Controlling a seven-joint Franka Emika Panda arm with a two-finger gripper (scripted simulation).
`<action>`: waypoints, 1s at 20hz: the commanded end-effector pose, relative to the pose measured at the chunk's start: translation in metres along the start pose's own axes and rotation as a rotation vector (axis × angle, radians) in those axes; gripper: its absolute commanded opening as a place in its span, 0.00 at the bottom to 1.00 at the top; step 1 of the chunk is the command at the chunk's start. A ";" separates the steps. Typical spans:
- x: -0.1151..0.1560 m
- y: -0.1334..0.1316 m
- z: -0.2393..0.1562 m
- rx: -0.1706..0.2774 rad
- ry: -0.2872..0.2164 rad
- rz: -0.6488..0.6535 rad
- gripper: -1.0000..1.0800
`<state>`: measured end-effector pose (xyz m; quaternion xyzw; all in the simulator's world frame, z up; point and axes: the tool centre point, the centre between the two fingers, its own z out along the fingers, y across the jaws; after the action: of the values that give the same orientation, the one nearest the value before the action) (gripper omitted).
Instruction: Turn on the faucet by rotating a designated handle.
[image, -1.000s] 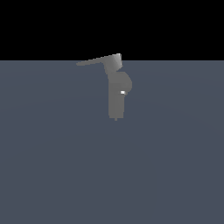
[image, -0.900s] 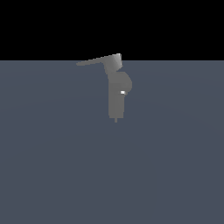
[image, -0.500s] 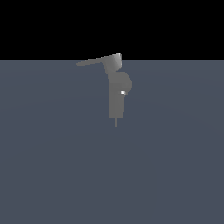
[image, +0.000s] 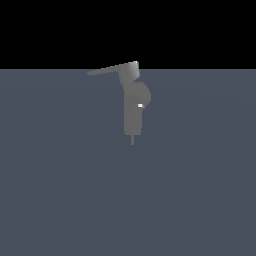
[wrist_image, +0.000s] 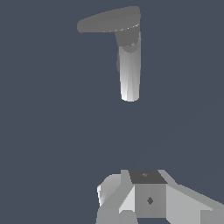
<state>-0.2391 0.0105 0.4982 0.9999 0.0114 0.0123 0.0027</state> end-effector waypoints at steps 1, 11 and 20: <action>0.004 -0.001 0.000 0.005 -0.003 0.018 0.00; 0.042 -0.005 0.002 0.044 -0.033 0.169 0.00; 0.095 -0.012 0.014 0.076 -0.082 0.388 0.00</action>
<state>-0.1534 0.0232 0.4888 0.9859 -0.1621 -0.0243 -0.0349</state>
